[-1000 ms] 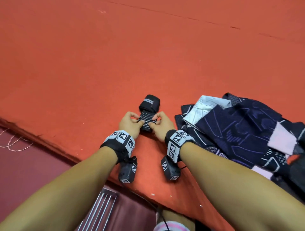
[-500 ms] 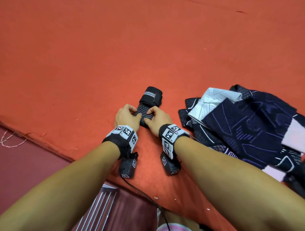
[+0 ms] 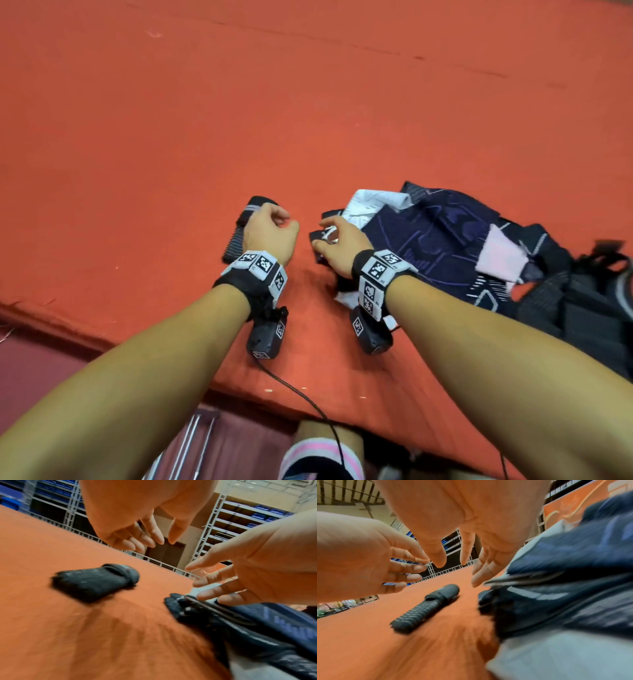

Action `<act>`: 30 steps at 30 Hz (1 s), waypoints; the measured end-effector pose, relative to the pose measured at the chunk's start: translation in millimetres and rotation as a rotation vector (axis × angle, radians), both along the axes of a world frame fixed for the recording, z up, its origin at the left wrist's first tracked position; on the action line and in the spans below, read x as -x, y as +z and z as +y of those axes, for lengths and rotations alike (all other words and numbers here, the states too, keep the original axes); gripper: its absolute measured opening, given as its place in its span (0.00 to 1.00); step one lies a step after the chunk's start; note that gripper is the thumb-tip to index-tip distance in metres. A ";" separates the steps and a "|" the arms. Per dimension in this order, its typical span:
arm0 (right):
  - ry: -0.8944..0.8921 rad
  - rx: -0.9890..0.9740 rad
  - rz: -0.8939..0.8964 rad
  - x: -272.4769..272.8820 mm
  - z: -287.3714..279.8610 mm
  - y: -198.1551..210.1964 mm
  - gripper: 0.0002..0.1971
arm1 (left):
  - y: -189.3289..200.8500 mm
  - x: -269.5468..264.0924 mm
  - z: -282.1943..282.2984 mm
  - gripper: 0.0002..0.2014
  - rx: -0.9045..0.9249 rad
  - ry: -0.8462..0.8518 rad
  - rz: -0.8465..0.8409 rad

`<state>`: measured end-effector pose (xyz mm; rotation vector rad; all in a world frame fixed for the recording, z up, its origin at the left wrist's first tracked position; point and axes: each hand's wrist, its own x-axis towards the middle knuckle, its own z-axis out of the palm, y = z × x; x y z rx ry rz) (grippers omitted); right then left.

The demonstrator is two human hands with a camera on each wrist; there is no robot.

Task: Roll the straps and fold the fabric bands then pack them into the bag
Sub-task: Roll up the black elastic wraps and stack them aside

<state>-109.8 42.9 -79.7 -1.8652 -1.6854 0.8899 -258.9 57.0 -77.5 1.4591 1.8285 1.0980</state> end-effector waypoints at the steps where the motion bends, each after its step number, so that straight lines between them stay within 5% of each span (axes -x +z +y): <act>1: -0.019 -0.003 -0.024 -18.9 -5.2 8.8 0.22 | 7.0 -18.7 -1.7 0.06 0.008 -0.066 -0.015; 8: -0.228 -0.041 -0.063 -146.9 -54.7 45.3 0.22 | 26.7 -155.4 -30.3 0.07 0.017 -0.394 0.000; 16: -0.469 0.051 -0.067 -285.4 -138.3 28.1 0.17 | 4.6 -295.4 -83.9 0.05 0.089 -0.598 -0.029; 26: -0.645 0.207 -0.280 -359.3 -210.0 -17.5 0.24 | -50.3 -396.0 -135.4 0.03 0.328 -0.770 -0.038; 30: -0.735 0.206 -0.285 -364.8 -212.8 -20.3 0.26 | -49.9 -403.8 -149.5 0.14 0.372 -0.703 0.043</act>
